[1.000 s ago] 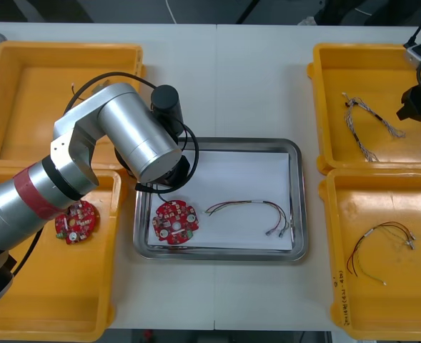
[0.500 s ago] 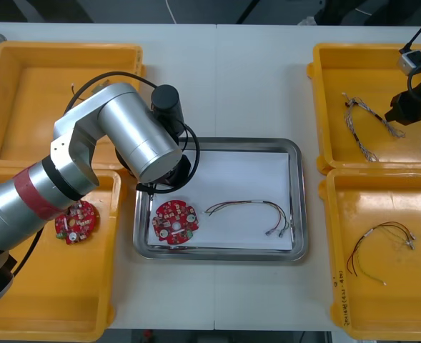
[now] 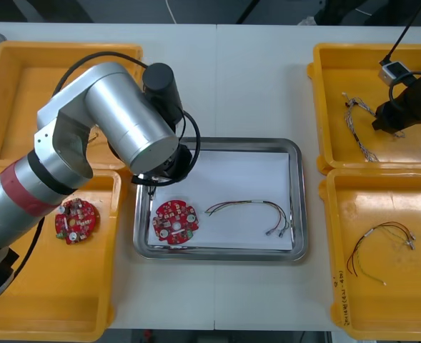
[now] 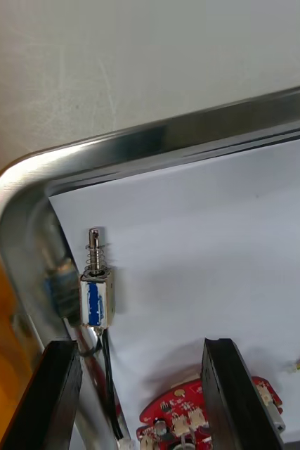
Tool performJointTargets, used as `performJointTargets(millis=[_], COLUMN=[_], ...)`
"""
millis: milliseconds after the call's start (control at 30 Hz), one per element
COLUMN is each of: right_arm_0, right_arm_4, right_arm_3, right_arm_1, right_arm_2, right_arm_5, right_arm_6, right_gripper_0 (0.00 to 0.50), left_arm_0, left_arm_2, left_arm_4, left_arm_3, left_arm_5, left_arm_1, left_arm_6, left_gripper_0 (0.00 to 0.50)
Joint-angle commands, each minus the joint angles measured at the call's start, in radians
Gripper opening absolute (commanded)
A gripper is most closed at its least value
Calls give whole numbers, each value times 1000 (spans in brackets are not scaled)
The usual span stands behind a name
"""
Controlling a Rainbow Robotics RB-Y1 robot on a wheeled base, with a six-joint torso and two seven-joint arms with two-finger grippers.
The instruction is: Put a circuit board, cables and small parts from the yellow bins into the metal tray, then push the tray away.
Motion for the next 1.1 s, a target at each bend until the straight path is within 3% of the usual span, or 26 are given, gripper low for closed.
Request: performJointTargets(millis=[33,367,700,733,800,867,900,1100], right_arm_0=[-42,-42,-37,-36,-33,-29,-23,-17], right_arm_4=[4,10,8,8,8,4,-3,-21], right_arm_3=[29,77,88,88,89,91,89,89], right_arm_1=[12,25,28,28,28,28,28,28], right_arm_2=[8,8,11,11,11,11,11,11], right_arm_5=[-29,-70,-70,-70,-70,-72,-77,-87], right_arm_6=[10,7,0,0,-2,-4,-4,0], right_gripper_0=[500,500,500,465,146,29,0,0], left_arm_0=[8,6,5,3,-6,-17,-26,-81], left_arm_2=[93,284,422,429,442,447,445,445], left_arm_4=[26,73,171,179,201,211,214,231], left_arm_3=[-82,-126,-65,-56,-16,18,42,180], left_arm_5=[59,188,216,216,216,216,216,216], left_arm_1=[6,49,154,161,187,204,213,238], left_arm_6=[67,-81,-291,-305,-357,-392,-415,-533], left_gripper_0=[500,500,500,500,500,500,500,500])
